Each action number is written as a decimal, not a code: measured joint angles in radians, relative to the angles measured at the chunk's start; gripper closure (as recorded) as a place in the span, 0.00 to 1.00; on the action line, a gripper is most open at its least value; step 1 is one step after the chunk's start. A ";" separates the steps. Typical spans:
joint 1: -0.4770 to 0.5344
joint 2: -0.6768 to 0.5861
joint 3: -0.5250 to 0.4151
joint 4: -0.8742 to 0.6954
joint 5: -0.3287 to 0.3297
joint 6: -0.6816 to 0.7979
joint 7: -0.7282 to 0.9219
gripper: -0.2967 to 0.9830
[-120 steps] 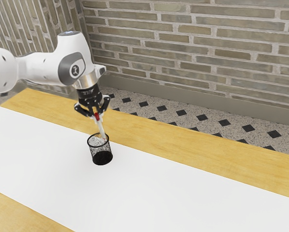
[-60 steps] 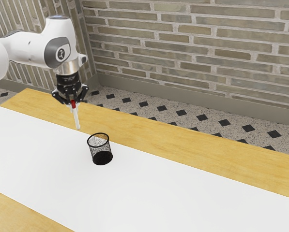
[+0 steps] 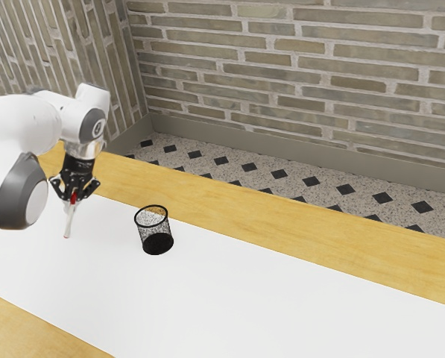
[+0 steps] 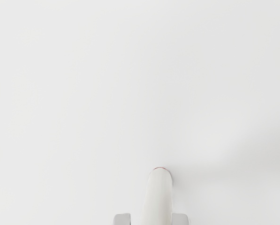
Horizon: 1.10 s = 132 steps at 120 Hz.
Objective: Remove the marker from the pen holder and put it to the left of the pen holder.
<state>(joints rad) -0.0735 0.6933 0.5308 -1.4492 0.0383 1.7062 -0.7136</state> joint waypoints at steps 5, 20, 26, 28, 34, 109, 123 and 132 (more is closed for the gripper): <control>0.003 0.022 0.003 0.015 0.000 -0.016 0.000 0.83; 0.007 0.045 0.008 0.030 -0.007 -0.045 0.000 0.73; 0.007 0.046 0.008 0.031 -0.011 -0.051 0.000 0.64; 0.007 0.046 0.008 0.031 -0.012 -0.052 0.000 0.61; 0.007 0.046 0.008 0.031 -0.015 -0.055 0.000 0.53; 0.007 -0.028 -0.001 0.009 -0.084 -0.015 0.039 0.25; 0.007 -0.312 -0.105 -0.080 -0.075 -0.009 0.041 0.24; 0.007 -0.436 -0.187 -0.100 -0.086 -0.001 0.088 0.24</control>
<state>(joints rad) -0.0661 0.2573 0.3436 -1.5493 -0.0474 1.7055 -0.6251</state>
